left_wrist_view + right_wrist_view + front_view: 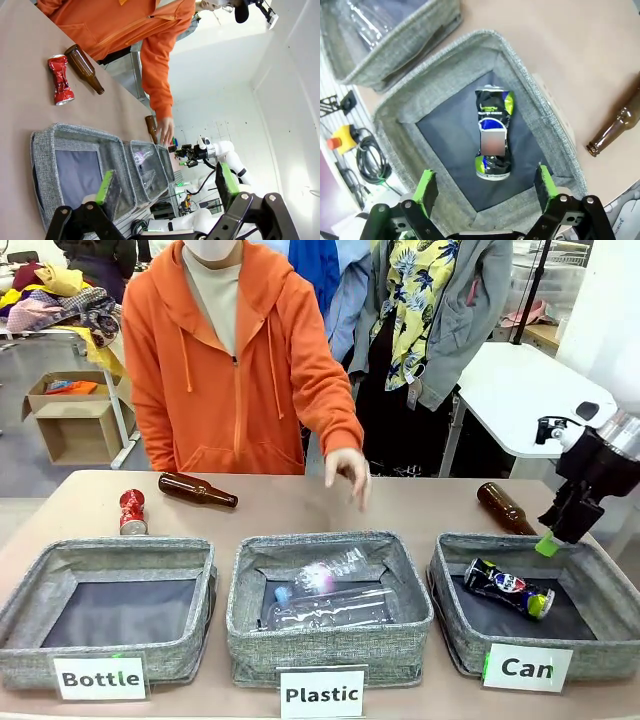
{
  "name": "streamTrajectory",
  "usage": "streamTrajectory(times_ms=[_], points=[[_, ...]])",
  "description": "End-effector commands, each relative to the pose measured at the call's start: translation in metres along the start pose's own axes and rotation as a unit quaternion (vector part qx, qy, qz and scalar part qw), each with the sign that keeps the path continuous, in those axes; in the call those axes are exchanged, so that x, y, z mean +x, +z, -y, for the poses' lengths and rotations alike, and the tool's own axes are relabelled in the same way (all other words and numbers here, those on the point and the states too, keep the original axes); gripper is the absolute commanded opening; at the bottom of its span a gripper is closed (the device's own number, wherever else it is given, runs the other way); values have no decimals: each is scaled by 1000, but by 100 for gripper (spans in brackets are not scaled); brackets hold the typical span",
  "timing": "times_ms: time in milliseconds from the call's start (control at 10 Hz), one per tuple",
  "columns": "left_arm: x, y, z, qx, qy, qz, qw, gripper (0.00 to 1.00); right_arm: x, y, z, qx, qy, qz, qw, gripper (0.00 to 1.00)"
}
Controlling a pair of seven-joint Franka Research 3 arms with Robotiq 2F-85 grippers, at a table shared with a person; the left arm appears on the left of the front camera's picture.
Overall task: Sort the can waste into the basket.
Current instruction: Pick up the can waste from the table and place it in the right Fabric basket.
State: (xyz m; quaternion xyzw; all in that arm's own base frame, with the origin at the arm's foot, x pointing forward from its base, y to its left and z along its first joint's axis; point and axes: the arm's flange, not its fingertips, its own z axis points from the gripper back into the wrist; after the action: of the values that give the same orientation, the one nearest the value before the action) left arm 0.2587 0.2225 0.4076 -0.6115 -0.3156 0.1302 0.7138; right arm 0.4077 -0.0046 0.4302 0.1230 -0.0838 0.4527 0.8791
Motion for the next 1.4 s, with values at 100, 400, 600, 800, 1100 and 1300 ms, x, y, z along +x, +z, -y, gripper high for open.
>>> streamTrajectory(times_ms=[100, 400, 600, 800, 1100, 1300], points=[[0, 0, 1, -8, -11, 1, 1000, 100, 5, 8, 8, 59, -77, 51, 994, 100], [0, 0, 1, -8, -11, 1, 1000, 100, -22, 33, 32, 313, -254, 292, 867, 100], [0, 0, 1, -8, -11, 1, 1000, 100, -40, 27, 49, 429, -362, 386, 732, 100], [0, 0, 1, -8, -11, 1, 1000, 100, -40, 20, 59, 434, -481, 423, 634, 100], [0, 0, 1, -8, -11, 1, 1000, 100, -51, 27, 43, 347, -254, 245, 869, 100], [0, 0, 1, -8, -11, 1, 1000, 100, -51, 27, 43, 347, -254, 245, 869, 100]])
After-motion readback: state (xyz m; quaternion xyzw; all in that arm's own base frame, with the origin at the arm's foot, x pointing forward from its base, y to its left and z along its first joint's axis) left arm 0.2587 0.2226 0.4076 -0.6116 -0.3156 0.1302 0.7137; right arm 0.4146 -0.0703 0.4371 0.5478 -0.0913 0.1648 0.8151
